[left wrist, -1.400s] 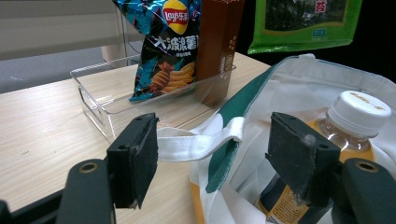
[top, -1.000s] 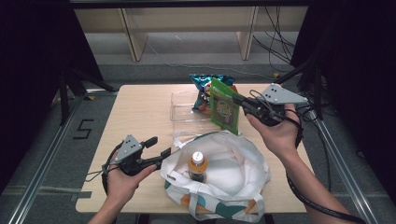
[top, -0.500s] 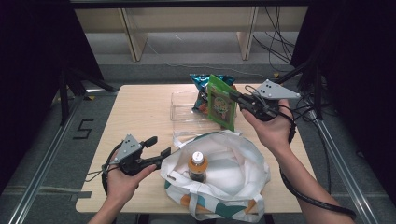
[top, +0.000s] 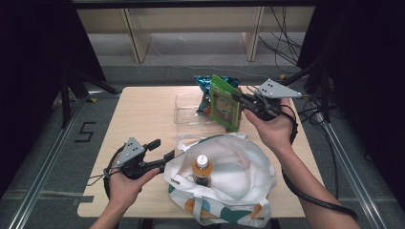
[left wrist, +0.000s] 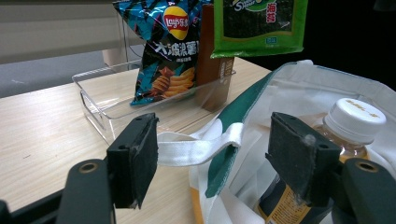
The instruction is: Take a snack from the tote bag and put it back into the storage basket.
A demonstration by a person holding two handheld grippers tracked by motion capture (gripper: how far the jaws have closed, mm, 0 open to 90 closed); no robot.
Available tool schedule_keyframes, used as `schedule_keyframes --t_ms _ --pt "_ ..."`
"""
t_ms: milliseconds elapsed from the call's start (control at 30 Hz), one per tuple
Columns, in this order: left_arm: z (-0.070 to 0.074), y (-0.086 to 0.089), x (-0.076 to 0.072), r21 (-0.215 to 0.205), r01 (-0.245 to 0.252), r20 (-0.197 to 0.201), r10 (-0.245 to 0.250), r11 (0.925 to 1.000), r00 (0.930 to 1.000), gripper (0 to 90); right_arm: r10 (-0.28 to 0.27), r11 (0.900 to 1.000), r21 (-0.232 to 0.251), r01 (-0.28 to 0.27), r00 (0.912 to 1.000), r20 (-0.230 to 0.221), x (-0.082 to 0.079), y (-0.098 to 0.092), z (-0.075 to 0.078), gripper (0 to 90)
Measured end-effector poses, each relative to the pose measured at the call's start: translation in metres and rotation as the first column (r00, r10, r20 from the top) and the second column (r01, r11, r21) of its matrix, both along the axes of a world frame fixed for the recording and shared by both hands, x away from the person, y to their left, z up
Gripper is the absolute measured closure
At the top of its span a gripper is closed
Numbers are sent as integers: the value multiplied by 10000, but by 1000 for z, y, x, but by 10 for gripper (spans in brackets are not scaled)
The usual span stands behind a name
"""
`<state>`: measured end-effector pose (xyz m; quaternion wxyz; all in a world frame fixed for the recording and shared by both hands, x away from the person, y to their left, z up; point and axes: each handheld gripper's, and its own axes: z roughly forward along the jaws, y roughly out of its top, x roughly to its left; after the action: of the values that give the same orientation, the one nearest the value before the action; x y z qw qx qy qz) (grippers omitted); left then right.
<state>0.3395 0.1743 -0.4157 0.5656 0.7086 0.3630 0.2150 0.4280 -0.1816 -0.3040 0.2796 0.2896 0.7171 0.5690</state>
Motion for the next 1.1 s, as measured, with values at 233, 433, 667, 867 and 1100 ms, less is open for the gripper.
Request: schedule_keyframes --t_ms 233,433,667,867,1100 --pt "0 0 0 -31 4 22 -4 10000 10000 327 -99 9999 31 99 10000 11 7 3 -3 900" --pt "0 0 0 -34 -8 29 8 10000 10000 327 -149 9999 12 149 9999 -30 14 6 -6 900" --pt "0 0 0 -31 -3 41 3 10000 10000 328 -241 9997 43 241 9997 -50 23 8 -11 900" --pt "1 -1 0 -11 12 64 -12 10000 10000 329 -397 9992 70 397 9992 -73 28 11 -12 900" --pt "1 -1 -1 -27 11 74 -11 10000 10000 329 -408 9991 118 409 9991 -84 34 15 -12 900"
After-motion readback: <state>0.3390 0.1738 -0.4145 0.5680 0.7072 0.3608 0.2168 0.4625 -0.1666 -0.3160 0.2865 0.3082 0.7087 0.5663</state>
